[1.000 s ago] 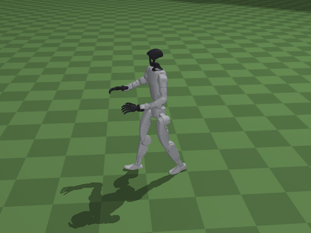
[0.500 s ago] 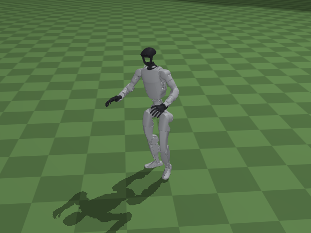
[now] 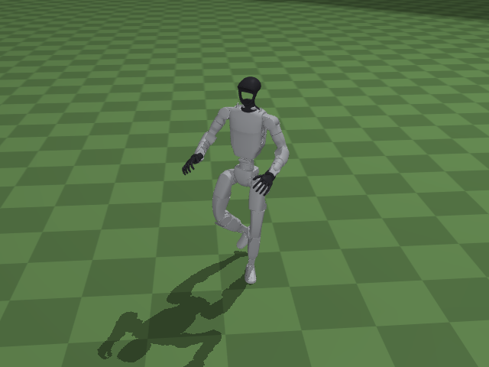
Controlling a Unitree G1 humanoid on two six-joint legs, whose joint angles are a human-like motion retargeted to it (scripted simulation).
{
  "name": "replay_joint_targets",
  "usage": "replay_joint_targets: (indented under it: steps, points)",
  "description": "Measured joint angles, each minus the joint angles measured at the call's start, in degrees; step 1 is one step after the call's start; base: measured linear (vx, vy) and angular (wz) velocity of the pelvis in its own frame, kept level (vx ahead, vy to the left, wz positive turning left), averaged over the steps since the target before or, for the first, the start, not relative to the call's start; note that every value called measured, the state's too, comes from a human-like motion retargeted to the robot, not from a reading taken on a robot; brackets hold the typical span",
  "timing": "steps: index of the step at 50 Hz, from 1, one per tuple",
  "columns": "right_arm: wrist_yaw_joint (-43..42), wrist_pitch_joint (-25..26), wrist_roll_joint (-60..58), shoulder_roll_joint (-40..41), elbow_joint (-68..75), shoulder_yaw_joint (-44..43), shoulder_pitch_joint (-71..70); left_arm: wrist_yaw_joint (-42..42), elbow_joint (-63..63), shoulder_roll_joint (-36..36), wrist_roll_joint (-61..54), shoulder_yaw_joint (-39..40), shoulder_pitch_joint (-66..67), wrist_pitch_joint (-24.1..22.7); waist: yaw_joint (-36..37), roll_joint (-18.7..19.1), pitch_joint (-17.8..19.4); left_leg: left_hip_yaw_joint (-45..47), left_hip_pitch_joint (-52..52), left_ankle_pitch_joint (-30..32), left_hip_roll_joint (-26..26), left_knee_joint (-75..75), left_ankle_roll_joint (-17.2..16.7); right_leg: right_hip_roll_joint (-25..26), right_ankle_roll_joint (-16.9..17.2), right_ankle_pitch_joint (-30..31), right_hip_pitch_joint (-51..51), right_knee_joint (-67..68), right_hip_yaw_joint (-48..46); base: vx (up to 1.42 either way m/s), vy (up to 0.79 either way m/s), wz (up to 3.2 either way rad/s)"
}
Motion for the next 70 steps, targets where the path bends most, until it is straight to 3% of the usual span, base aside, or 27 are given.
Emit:
replay_joint_targets:
  steps: [5,8,11,14,17,21,25,28,30,32,35,38,43,45,49,55,60,65,70]
  points:
    - [0.41,-1.04,1.46,-2.88,-0.50,-1.62,2.96,1.23,0.49,-1.85,2.14,-2.68,-5.30,1.34,-3.66,1.55,0.80,-7.89,4.42,-1.09,-1.76,-1.52,-3.25,3.34,-2.76,-7.04,-5.17,-0.61,4.31,0.46,0.18,1.48]
    - [0.33,-1.59,2.25,-4.13,-0.56,-3.14,4.25,1.39,0.51,-3.76,2.40,-3.32,-8.02,1.53,-6.68,2.54,2.01,-13.19,6.63,-1.65,-2.06,-1.68,-3.86,3.51,-5.25,-11.42,-6.63,-7.26,1.97,0.45,0.10,1.69]
    - [0.48,-1.93,2.41,-5.01,-1.03,-4.71,5.89,2.01,-0.23,-4.96,2.02,-3.53,-8.91,0.91,-10.24,2.75,2.51,-18.45,7.99,-2.18,-2.78,-1.52,-4.64,4.84,-5.20,-13.91,-8.66,-16.95,1.41,0.43,0.04,1.71]
    - [0.32,-1.89,2.92,-5.65,-1.73,-5.65,6.71,2.40,-0.91,-5.89,1.76,-4.19,-9.80,0.55,-13.31,1.66,3.67,-22.89,9.14,-2.67,-4.65,-1.16,-5.41,6.37,-2.99,-11.70,-10.93,-28.88,3.85,0.41,-0.01,1.55]
    - [-0.11,-1.62,3.63,-6.23,-2.14,-5.80,6.31,2.33,-0.98,-6.66,1.71,-5.34,-11.15,0.37,-15.47,-0.09,5.74,-26.36,11.10,-3.19,-7.09,-1.11,-6.09,7.13,-0.67,-5.20,-12.04,-42.68,6.73,0.42,-0.06,1.23]
    - [-0.37,-1.01,3.47,-6.43,-2.48,-5.64,5.17,2.04,-0.64,-6.23,1.98,-6.32,-11.70,0.14,-17.04,-1.17,7.90,-28.93,14.93,-3.72,-8.22,-2.01,-7.24,8.37,2.71,0.16,-12.27,-56.85,-0.01,0.47,-0.10,0.70]
    - [-0.38,-1.10,3.33,-6.39,-3.21,-6.33,4.83,1.39,-0.47,-5.17,2.91,-6.71,-10.89,0.56,-18.09,-0.91,8.04,-30.66,17.83,-3.09,-8.19,-2.09,-7.50,10.27,4.73,-2.95,-11.65,-58.66,-6.76,0.56,-0.12,0.48]
    - [0.19,-1.34,3.12,-6.81,-3.92,-7.66,5.68,1.19,-0.28,-4.67,3.14,-6.82,-9.92,0.23,-18.94,-0.90,6.73,-33.17,18.67,-1.46,-8.98,0.26,-7.08,10.34,3.93,-1.55,-9.41,-58.66,-3.20,0.67,-0.13,0.69]
    - [0.92,-2.79,2.29,-6.73,-4.60,-8.58,7.60,1.37,-0.21,-4.75,4.13,-6.72,-8.22,-1.35,-18.62,-1.07,4.68,-34.55,18.59,1.34,-9.78,2.29,-7.19,8.34,5.69,-2.27,-10.33,-53.92,-2.59,0.72,-0.15,0.53]
    - [1.15,-3.16,2.01,-7.54,-4.91,-8.87,9.23,1.52,-0.45,-5.01,4.22,-6.39,-6.07,-1.77,-17.56,-0.63,2.94,-35.20,17.09,5.78,-9.96,7.14,-8.05,7.34,4.73,-3.49,-9.10,-52.39,-2.89,0.72,-0.17,0.31]
    - [1.55,-3.37,1.45,-9.06,-5.09,-8.52,10.97,1.72,-1.30,-5.39,3.71,-5.25,-1.90,-2.15,-14.89,0.00,0.98,-34.09,11.84,14.00,-9.55,19.88,-8.58,6.48,3.06,-6.77,-6.89,-49.95,-2.03,0.68,-0.19,-0.01]
    - [1.80,-3.04,0.93,-10.19,-5.20,-8.05,10.73,2.07,-2.25,-4.79,2.45,-3.53,2.15,-2.30,-11.59,0.16,0.07,-30.60,3.42,17.78,-7.55,35.62,-6.94,6.13,2.28,-9.51,-5.37,-47.57,-0.38,0.61,-0.18,-0.30]
    - [0.74,-1.51,1.64,-10.97,-5.28,-7.25,6.30,1.56,-2.94,-2.08,0.30,-0.61,6.45,-1.38,-5.76,-0.42,2.03,-22.12,-5.86,8.80,-1.73,47.79,-0.05,7.14,0.63,-11.14,1.12,-50.81,2.67,0.55,-0.16,-0.56]
    - [0.15,-1.38,1.37,-10.46,-5.45,-6.70,4.47,1.32,-2.98,-0.90,0.15,0.42,7.93,-1.55,-2.82,-1.25,3.11,-18.80,-7.52,4.09,-1.02,45.72,2.00,6.67,1.76,-12.34,2.42,-49.50,4.58,0.54,-0.10,-0.98]
    - [-1.31,-1.51,1.03,-9.44,-6.23,-5.33,1.70,1.43,-3.22,0.75,-0.19,2.24,10.18,-2.03,2.45,-2.05,4.75,-15.71,-9.88,0.81,-2.67,31.27,1.65,6.51,3.38,-14.30,4.72,-47.56,7.86,0.52,-0.05,-0.92]
    - [-1.64,-1.31,0.37,-9.06,-6.78,-3.30,-0.98,1.64,-3.58,0.68,-0.58,3.73,10.66,-2.10,7.03,-0.01,5.63,-10.84,-10.22,7.14,-4.67,-1.53,-2.09,9.44,3.80,-16.57,8.87,-47.22,10.36,0.50,0.03,-0.54]
    - [-1.27,-1.11,-0.32,-8.89,-5.83,-2.15,-2.53,1.56,-3.72,0.21,-0.44,3.44,9.25,-1.99,7.72,2.48,5.81,-0.30,-9.12,14.08,-5.45,-19.43,-8.02,12.36,3.86,-17.49,14.03,-47.63,11.27,0.56,0.08,-0.25]
    - [-0.66,-0.70,-0.10,-8.02,-4.94,-2.06,-2.28,0.94,-3.87,1.57,-0.66,3.10,8.51,-1.90,7.85,1.49,4.15,-0.85,-7.14,15.56,-5.48,-19.20,-5.38,12.42,3.66,-16.13,17.09,-45.05,14.18,0.65,0.11,-0.34]
    - [-1.10,-3.16,1.61,-5.25,-4.38,-2.52,2.19,-0.02,-2.60,3.45,1.57,1.79,8.09,-3.54,4.89,-0.44,0.38,-2.88,-5.89,10.01,-2.02,-7.72,-2.96,12.42,3.41,-7.06,16.92,-34.91,15.15,0.72,0.16,0.03]
